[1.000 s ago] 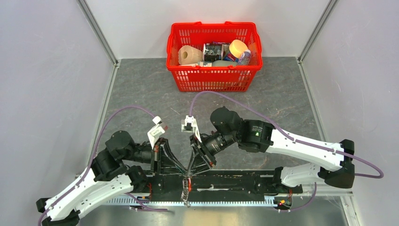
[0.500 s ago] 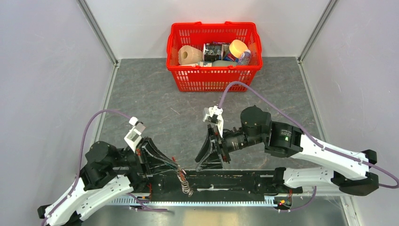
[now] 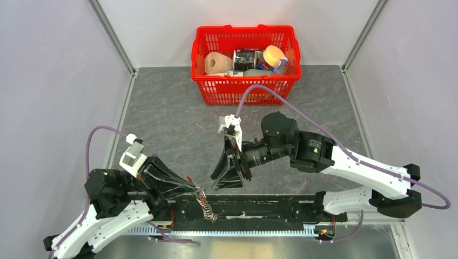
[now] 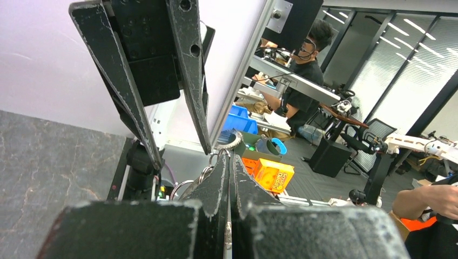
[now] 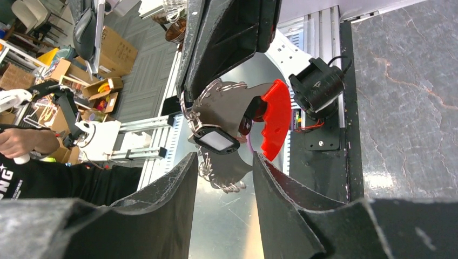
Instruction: Put the keys on the keyring
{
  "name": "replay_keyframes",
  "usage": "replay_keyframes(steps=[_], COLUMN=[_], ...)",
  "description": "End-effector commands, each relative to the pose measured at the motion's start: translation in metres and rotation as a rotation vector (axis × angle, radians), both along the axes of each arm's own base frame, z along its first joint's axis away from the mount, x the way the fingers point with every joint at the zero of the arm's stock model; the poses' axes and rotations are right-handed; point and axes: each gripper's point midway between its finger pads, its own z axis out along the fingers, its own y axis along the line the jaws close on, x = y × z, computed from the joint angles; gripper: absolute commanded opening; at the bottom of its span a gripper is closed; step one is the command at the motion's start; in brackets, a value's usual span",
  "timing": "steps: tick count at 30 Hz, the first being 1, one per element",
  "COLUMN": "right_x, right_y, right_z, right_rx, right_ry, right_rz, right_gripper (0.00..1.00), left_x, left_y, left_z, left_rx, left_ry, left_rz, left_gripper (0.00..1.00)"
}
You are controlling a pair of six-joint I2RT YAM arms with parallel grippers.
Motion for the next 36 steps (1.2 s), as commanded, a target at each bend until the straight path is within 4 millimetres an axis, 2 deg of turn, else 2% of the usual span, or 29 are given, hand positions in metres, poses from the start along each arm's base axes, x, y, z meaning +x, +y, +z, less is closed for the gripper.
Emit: replay_keyframes(steps=[1, 17, 24, 30, 34, 36], right_x=[-0.012, -0.013, -0.013, -0.016, -0.017, -0.017], right_y=[-0.005, 0.002, 0.008, 0.012, 0.013, 0.014], right_z=[0.036, 0.041, 0.046, 0.044, 0.043, 0.043], right_rx=[0.127, 0.147, 0.16, 0.155, 0.151, 0.15], right_ry=[-0.073, -0.099, -0.109, -0.115, -0.115, -0.116], right_rz=[0.082, 0.107, 0.112, 0.125, 0.126, 0.129], right_gripper=[0.5, 0.49, 0.44, 0.32, 0.3, 0.24], left_x=[-0.001, 0.01, 0.011, 0.013, 0.014, 0.014], left_y=[0.003, 0.001, 0.003, 0.005, 0.006, 0.006], left_z=[0.022, 0.024, 0.024, 0.024, 0.025, 0.025], left_rx=[-0.079, -0.099, -0.115, -0.128, -0.136, -0.141], left_ry=[-0.041, -0.024, -0.018, -0.013, -0.015, -0.015], left_rz=[0.001, 0.052, 0.064, 0.084, 0.09, 0.093], left_gripper=[0.02, 0.02, 0.02, 0.02, 0.02, 0.02])
